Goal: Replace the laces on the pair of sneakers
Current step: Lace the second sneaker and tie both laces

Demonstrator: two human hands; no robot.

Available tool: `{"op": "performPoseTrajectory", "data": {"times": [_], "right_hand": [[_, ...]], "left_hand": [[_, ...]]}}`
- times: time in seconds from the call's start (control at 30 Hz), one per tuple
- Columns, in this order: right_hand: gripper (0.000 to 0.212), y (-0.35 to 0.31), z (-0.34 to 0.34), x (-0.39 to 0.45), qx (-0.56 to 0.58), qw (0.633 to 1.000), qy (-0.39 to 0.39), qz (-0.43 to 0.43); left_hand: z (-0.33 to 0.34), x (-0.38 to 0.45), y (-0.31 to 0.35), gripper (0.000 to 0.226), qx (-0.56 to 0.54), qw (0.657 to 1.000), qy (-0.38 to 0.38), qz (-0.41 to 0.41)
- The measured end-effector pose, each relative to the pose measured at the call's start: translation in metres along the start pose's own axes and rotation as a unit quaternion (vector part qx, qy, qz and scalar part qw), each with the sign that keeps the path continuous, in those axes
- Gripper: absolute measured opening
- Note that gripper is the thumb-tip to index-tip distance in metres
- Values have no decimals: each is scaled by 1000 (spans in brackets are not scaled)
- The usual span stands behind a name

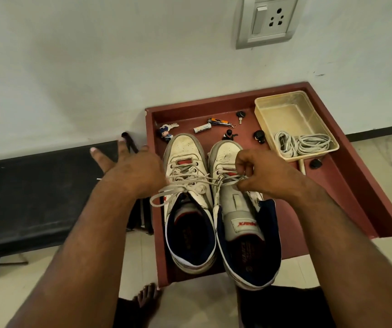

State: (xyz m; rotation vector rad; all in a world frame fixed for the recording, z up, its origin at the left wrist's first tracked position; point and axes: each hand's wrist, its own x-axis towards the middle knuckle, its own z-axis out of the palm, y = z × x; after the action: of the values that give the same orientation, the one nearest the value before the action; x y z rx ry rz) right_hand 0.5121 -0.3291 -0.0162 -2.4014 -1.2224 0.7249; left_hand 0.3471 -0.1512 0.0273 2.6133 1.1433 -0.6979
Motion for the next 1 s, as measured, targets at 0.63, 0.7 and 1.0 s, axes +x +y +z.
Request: {"op": "performPoseTrajectory", "data": {"times": [0.63, 0.7, 1.0], "right_hand": [[19, 4, -1, -1, 92, 995, -39, 3], [22, 3, -1, -1, 89, 996, -18, -2], [9, -34, -13, -15, 317, 942, -82, -75]], "left_hand": [[17, 11, 54, 8, -54, 997, 21, 50], [9, 7, 49, 19, -71, 996, 31, 36], [-50, -31, 15, 43, -477, 869, -33, 129]]}}
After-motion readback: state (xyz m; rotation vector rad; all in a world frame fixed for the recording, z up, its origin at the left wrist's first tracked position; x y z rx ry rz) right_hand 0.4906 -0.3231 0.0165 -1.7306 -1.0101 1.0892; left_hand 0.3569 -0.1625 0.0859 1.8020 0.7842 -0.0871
